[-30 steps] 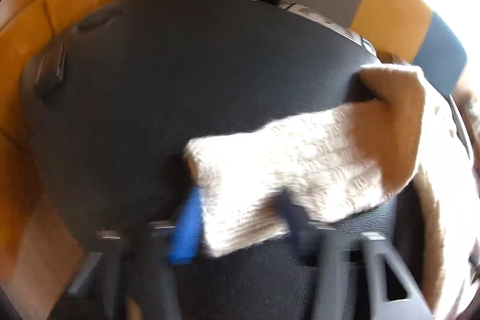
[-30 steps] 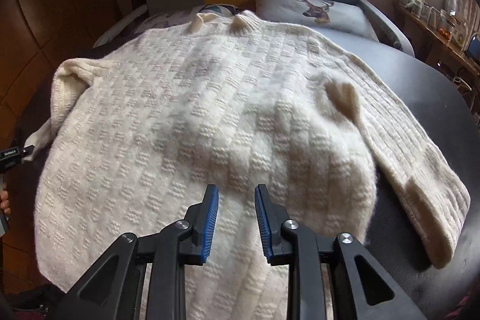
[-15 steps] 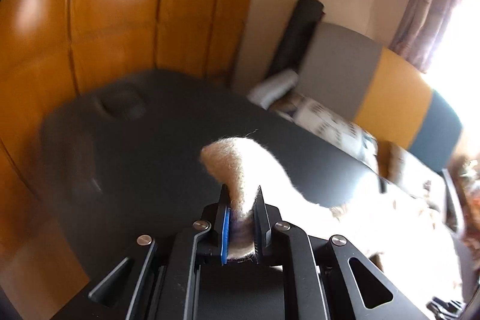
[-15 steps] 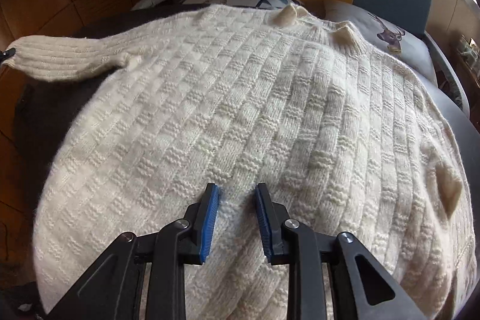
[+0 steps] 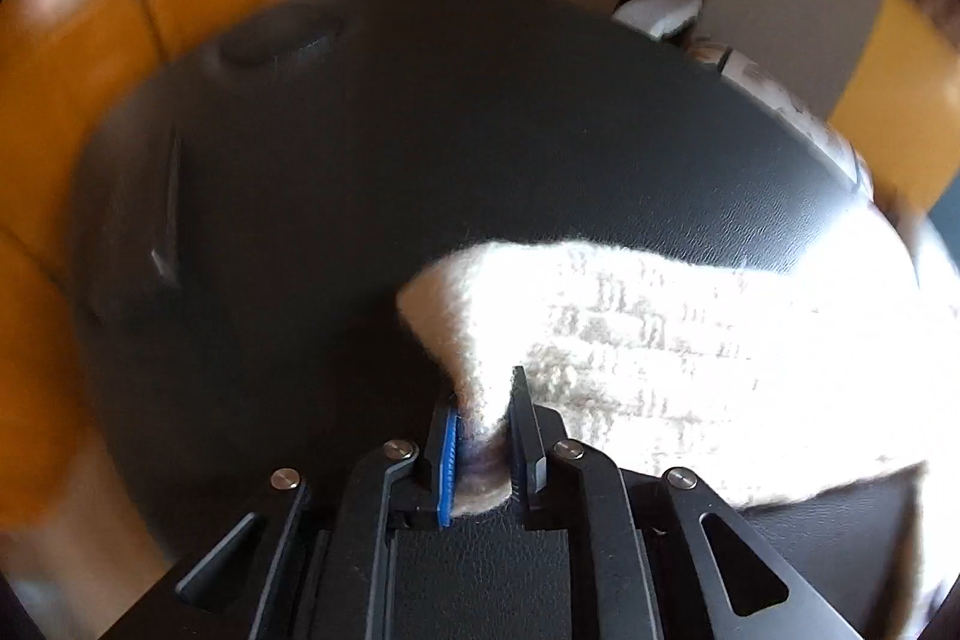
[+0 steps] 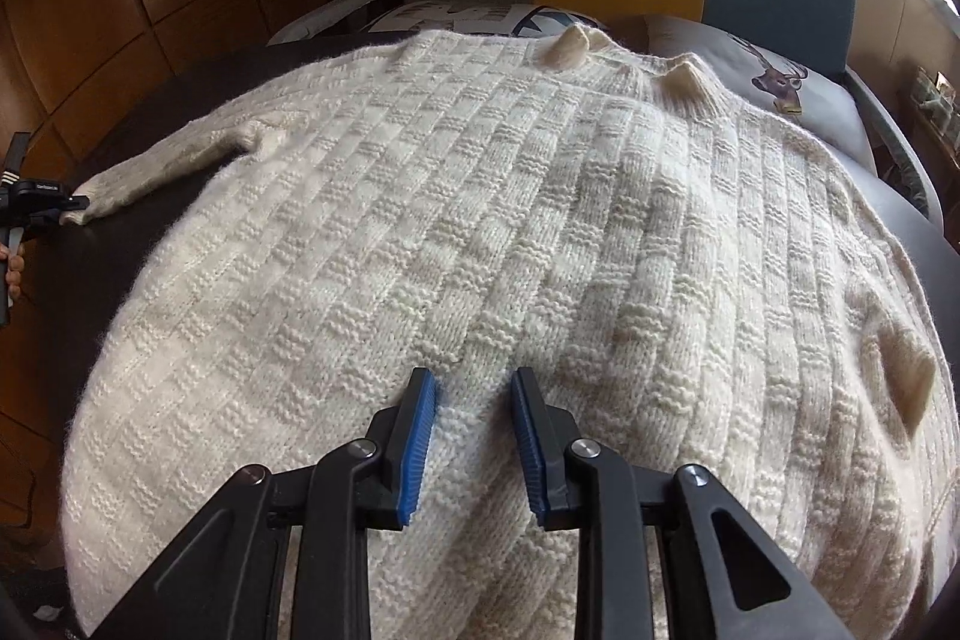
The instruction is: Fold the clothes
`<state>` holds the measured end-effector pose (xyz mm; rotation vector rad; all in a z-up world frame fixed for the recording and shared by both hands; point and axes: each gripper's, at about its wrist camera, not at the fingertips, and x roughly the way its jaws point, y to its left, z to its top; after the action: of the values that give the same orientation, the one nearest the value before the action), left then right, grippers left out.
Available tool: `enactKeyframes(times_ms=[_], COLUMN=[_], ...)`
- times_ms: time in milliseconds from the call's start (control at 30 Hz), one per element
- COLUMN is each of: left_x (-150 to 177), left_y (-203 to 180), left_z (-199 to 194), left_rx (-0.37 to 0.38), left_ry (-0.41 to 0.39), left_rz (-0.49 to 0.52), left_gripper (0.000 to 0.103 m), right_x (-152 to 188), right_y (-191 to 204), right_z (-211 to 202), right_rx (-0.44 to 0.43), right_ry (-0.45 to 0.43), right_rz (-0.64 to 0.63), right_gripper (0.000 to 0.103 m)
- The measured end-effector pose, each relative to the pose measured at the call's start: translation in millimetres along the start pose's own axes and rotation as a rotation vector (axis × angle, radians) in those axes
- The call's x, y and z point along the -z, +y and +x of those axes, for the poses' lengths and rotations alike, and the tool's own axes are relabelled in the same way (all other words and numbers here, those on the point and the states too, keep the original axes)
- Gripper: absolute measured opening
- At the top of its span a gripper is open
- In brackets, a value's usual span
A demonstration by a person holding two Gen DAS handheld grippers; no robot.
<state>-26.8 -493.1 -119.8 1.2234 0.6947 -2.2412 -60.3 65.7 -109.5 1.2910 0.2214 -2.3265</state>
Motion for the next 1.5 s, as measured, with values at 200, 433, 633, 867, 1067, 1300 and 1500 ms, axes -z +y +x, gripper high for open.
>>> enactKeyframes(times_ms=[200,433,633,867,1067,1300,1500], left_x=[-13,-21,-28,-70,-35,103,195], left_y=[47,33,-19,-13,0,-46,-50], left_z=[-30,-6,18,26,-48,-83,-123], left_rx=[0.023,-0.012,-0.142,-0.120,0.270,0.613,0.694], left_ry=[-0.044,0.003,-0.044,-0.023,-0.023,0.223,0.313], left_rz=[-0.105,0.000,0.216,0.127,-0.010,0.124,0.117], left_gripper=[0.040,0.061,0.016,0.018,0.039,0.049,0.049], right_x=[1,-3,-11,-8,-4,3,19], right_y=[2,2,3,-4,-7,31,94], right_z=[-1,-1,4,4,2,-43,-63], right_rx=[0.015,0.022,0.044,0.022,-0.013,-0.222,-0.415], right_ry=[-0.011,-0.003,0.036,0.008,-0.028,-0.036,0.002], right_rz=[0.017,0.013,0.031,0.058,0.070,0.054,0.039], right_gripper=[0.028,0.028,0.028,0.028,0.029,0.029,0.034])
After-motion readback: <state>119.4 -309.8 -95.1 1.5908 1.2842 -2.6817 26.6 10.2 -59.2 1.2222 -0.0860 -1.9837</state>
